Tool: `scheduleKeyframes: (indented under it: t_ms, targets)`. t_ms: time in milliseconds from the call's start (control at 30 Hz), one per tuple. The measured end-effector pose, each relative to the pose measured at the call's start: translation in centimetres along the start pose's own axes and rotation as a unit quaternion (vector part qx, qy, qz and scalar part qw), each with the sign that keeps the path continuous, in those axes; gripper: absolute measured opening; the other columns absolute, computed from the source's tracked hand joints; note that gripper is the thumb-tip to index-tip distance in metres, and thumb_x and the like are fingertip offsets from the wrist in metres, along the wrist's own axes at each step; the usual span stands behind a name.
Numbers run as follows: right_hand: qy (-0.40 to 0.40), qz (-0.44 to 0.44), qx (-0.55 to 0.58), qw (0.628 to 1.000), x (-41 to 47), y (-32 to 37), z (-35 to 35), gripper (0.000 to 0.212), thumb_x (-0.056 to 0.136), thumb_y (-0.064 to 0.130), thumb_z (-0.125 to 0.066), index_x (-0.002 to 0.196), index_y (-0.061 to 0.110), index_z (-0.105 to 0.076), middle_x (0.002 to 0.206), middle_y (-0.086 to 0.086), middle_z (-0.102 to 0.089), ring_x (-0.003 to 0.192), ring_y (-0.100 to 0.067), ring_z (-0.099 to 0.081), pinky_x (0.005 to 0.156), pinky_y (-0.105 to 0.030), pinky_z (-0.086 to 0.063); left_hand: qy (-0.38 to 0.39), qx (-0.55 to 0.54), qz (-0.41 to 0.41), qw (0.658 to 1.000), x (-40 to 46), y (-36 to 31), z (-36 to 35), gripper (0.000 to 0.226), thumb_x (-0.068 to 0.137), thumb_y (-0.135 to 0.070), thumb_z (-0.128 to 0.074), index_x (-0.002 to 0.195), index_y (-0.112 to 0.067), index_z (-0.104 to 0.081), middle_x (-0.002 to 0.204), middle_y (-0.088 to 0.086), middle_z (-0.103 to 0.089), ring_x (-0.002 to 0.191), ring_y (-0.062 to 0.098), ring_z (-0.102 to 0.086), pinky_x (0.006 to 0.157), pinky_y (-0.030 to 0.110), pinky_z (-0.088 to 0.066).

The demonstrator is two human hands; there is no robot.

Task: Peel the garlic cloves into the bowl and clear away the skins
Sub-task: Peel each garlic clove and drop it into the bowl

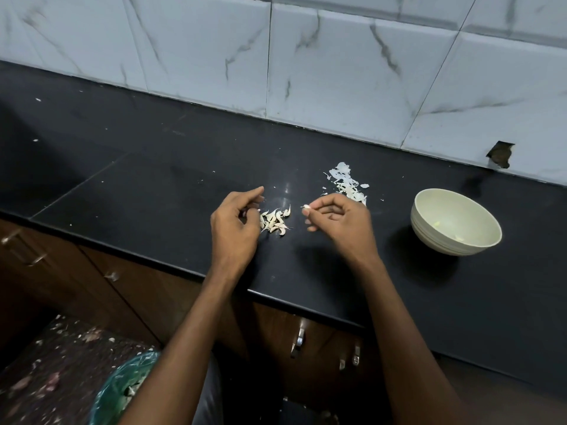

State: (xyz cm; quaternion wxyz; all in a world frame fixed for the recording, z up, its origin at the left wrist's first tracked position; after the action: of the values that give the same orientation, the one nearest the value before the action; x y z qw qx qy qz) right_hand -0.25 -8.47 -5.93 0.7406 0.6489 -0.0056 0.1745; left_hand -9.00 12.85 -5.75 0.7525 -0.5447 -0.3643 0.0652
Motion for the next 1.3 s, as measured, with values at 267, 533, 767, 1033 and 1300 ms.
scheduleKeyframes:
  t_ms: [267, 533, 767, 1033, 1300]
  targets:
    - [-0.044, 0.025, 0.075, 0.996, -1.5, -1.2, 6.9, 0.016, 0.090, 0.001, -0.076, 0.105, -0.001, -0.075, 0.097, -0.008, -0.078, 0.088, -0.016, -0.070, 0.077, -0.026, -0.058, 0.180, -0.131, 0.054, 0.974, -2.3, -3.4, -12.8, 0.013, 0.096, -0.016, -0.073, 0.103, -0.010, -0.082, 0.092, -0.001, -0.079, 0.083, 0.010, -0.071, 0.082, 0.036, -0.060]
    - [-0.089, -0.021, 0.105, 0.990, -2.5, -3.5, 9.1, 0.019, 0.089, 0.002, -0.078, 0.108, 0.000, -0.075, 0.098, -0.017, -0.079, 0.088, -0.021, -0.074, 0.077, -0.028, -0.060, 0.190, -0.321, 0.253, 0.892, -5.0, -1.3, -17.1, 0.013, 0.096, 0.001, -0.067, 0.104, 0.009, -0.073, 0.091, 0.021, -0.076, 0.078, 0.027, -0.075, 0.085, 0.034, -0.063]
    - [-0.060, 0.085, -0.113, 0.988, -2.9, -2.1, 8.3, 0.019, 0.095, 0.005, -0.070, 0.108, 0.015, -0.081, 0.103, 0.006, -0.080, 0.097, -0.014, -0.075, 0.088, -0.042, -0.061, 0.199, -0.283, 0.236, 0.908, -4.5, -0.3, -16.0, 0.019, 0.091, -0.006, -0.077, 0.101, 0.010, -0.073, 0.089, 0.020, -0.077, 0.081, 0.026, -0.073, 0.082, 0.037, -0.062]
    - [-0.047, 0.112, -0.160, 0.980, -3.5, -1.4, 7.3, 0.028, 0.090, 0.001, -0.076, 0.114, 0.015, -0.080, 0.103, 0.002, -0.077, 0.089, -0.009, -0.075, 0.085, -0.032, -0.062, 0.224, -0.279, 0.218, 0.908, -4.1, 0.3, -15.0, 0.017, 0.091, -0.002, -0.075, 0.099, 0.012, -0.073, 0.087, 0.021, -0.074, 0.076, 0.022, -0.070, 0.075, 0.030, -0.062]
    - [-0.081, 0.138, -0.193, 0.968, -3.8, -0.7, 7.4, 0.022, 0.086, 0.004, -0.082, 0.107, 0.010, -0.081, 0.097, 0.000, -0.078, 0.083, -0.008, -0.075, 0.081, -0.027, -0.063, 0.210, -0.260, 0.224, 0.916, -4.2, 0.5, -14.9, 0.013, 0.094, 0.004, -0.070, 0.099, 0.016, -0.071, 0.084, 0.025, -0.072, 0.077, 0.028, -0.068, 0.075, 0.034, -0.063]
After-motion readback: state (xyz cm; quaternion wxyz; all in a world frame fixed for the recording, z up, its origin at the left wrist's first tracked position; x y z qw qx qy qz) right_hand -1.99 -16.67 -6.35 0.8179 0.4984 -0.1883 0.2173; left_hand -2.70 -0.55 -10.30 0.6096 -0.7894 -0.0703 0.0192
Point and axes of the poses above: each hand's wrist, its own x-axis towards the middle knuckle, its own z-axis out of the back of the hand, y = z × x, the point moved 8 cm from there along x, towards the middle knuckle
